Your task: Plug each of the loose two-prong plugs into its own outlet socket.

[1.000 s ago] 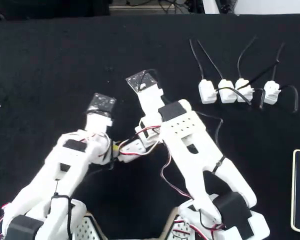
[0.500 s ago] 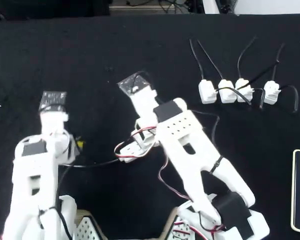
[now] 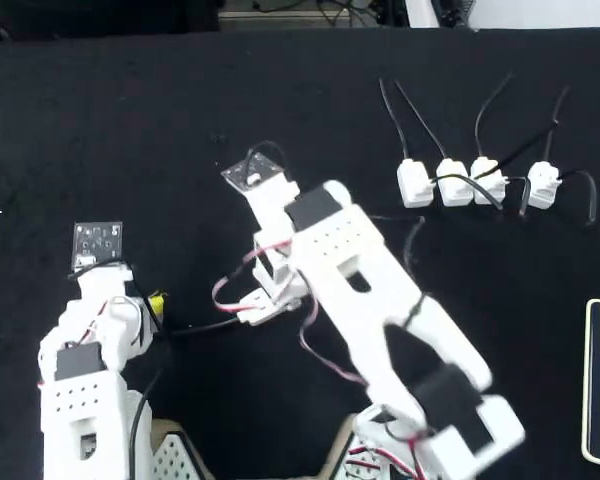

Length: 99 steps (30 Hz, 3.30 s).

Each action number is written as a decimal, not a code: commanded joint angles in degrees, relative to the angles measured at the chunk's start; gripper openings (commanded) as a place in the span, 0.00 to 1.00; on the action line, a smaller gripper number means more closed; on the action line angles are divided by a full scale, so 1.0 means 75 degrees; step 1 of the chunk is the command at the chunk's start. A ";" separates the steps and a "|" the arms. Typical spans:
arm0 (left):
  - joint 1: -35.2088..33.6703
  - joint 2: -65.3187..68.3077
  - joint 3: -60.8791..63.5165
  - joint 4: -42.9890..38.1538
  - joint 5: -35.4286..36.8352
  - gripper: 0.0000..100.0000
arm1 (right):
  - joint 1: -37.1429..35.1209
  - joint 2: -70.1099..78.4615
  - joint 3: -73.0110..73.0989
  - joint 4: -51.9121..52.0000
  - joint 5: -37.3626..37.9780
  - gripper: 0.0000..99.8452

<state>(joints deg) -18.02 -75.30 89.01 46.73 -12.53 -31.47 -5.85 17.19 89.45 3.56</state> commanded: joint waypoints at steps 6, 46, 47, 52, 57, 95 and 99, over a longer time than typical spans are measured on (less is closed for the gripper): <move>-0.0123 -0.1020 0.0451 -0.0176 0.0059 0.26 | -0.0082 0.1354 -0.1694 0.0363 -0.0129 0.01; -0.0123 -0.1418 0.0627 -0.0117 0.0047 0.26 | -0.0070 -0.0369 0.1284 -0.2497 0.0586 0.01; -0.0123 -0.1418 0.0627 -0.0117 0.0047 0.26 | -0.0070 -0.0275 0.1213 -0.2485 0.0586 0.01; -0.0123 -0.1418 0.0627 -0.0117 0.0047 0.26 | -0.0070 0.0100 0.1084 -0.2462 0.0586 0.01; -0.0123 -0.1418 0.0627 -0.0117 0.0047 0.26 | -0.0070 0.0123 0.1096 -0.2450 0.0586 0.01; -0.0123 -0.1418 0.0651 -0.0141 0.0047 0.26 | 0.0281 0.1401 0.0416 -0.2028 -0.0281 0.01; -0.0123 -0.1418 0.0639 -0.0129 0.0047 0.26 | 0.0281 0.1096 0.0475 -0.1887 -0.0270 0.08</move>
<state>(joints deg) -18.55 -85.41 94.37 46.29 -12.53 -30.07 4.79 22.73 74.07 1.54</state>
